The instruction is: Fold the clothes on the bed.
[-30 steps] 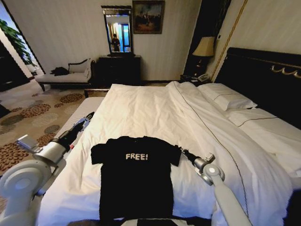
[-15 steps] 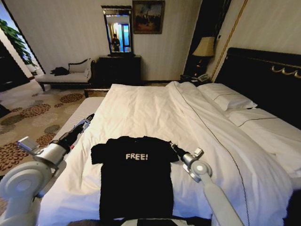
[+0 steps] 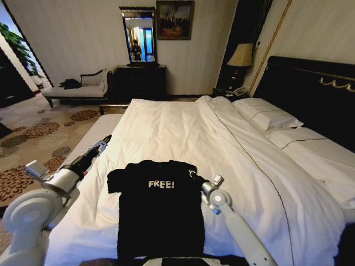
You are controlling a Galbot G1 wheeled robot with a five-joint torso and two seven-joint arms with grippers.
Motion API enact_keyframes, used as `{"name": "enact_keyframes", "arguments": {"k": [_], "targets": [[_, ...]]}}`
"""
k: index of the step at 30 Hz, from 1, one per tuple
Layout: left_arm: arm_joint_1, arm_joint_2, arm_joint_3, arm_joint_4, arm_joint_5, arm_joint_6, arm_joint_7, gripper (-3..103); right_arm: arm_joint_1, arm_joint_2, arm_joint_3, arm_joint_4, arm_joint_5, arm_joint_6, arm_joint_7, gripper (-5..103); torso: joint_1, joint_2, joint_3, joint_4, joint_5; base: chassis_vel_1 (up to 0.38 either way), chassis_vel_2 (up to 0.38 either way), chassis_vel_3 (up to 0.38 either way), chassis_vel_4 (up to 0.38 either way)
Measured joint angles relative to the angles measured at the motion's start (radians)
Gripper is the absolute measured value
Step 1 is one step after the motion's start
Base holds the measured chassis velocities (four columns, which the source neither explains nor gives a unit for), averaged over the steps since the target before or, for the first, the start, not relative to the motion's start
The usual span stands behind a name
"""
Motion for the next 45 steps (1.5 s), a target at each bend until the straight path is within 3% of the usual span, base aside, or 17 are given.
{"name": "enact_keyframes", "arguments": {"k": [2, 8, 10, 11, 15, 19, 22, 24, 26, 27, 30, 45], "targets": [[0.005, 0.000, -0.003, 0.000, 0.001, 0.000, 0.000, 100, 0.006, 0.006, -0.011, -0.016, -0.013, 0.009, -0.016, -1, 0.000, 0.000, 0.000, -0.0001, 0.0000, 0.000, 0.000, 0.000, 0.000], [0.014, 0.000, -0.012, 0.000, 0.002, 0.000, 0.001, 100, 0.009, 0.007, -0.031, -0.022, -0.024, 0.025, -0.053, 15, 0.000, 0.000, 0.000, -0.0001, -0.0001, 0.000, 0.000, 0.000, 0.000], [0.017, -0.003, -0.012, -0.002, 0.006, 0.000, 0.001, 100, 0.002, 0.003, -0.045, 0.001, -0.020, 0.041, -0.099, 25, 0.000, 0.000, 0.000, -0.0001, 0.0000, 0.000, 0.000, 0.000, 0.000], [0.017, -0.003, -0.012, -0.002, 0.006, 0.000, 0.001, 100, 0.002, 0.003, -0.045, 0.001, -0.020, 0.041, -0.099, 25, 0.000, 0.000, 0.000, -0.0001, 0.0000, 0.000, 0.000, 0.000, 0.000], [0.023, -0.009, -0.009, -0.003, 0.019, 0.000, 0.001, 100, -0.020, -0.016, -0.062, 0.054, -0.030, 0.088, -0.219, 47, 0.000, 0.000, 0.000, 0.0000, 0.0000, 0.000, 0.000, 0.000, 0.000], [0.025, -0.012, -0.007, -0.006, 0.026, 0.000, 0.001, 100, -0.039, -0.031, -0.033, 0.086, -0.017, 0.124, -0.259, 58, 0.000, 0.000, 0.000, 0.0000, 0.0001, 0.000, 0.000, 0.000, 0.000], [0.026, -0.013, -0.007, -0.006, 0.028, 0.000, 0.001, 100, -0.058, -0.049, 0.007, 0.109, 0.015, 0.126, -0.229, 69, 0.000, 0.000, 0.000, -0.0001, 0.0002, 0.000, 0.000, 0.000, 0.000], [0.026, -0.014, -0.003, -0.006, 0.032, 0.001, 0.001, 100, -0.080, -0.081, 0.066, 0.105, 0.064, 0.089, -0.121, 80, 0.000, 0.000, 0.000, -0.0003, 0.0000, 0.000, 0.000, 0.000, 0.000], [0.025, -0.014, -0.001, -0.006, 0.033, 0.001, 0.002, 100, -0.082, -0.086, 0.075, 0.097, 0.069, 0.083, -0.102, 80, 0.000, 0.000, 0.000, -0.0002, 0.0001, 0.000, 0.000, 0.000, 0.000], [0.022, -0.016, 0.006, -0.005, 0.040, 0.001, 0.002, 100, -0.087, -0.098, 0.108, 0.061, 0.086, 0.062, -0.047, 90, 0.000, 0.000, 0.000, -0.0003, 0.0001, 0.000, 0.000, 0.000, 0.000], [0.018, -0.017, 0.016, -0.003, 0.048, 0.001, 0.002, 100, -0.097, -0.100, 0.145, 0.034, 0.113, 0.039, -0.004, 99, 0.000, 0.000, 0.000, -0.0002, 0.0002, 0.000, 0.000, 0.000, 0.000], [0.021, -0.013, 0.004, 0.001, 0.049, 0.002, 0.002, 100, -0.181, -0.058, 0.136, 0.117, 0.121, 0.009, 0.000, 100, 0.000, 0.000, 0.000, -0.0001, 0.0000, 0.000, 0.000, 0.000, 0.000]]}}
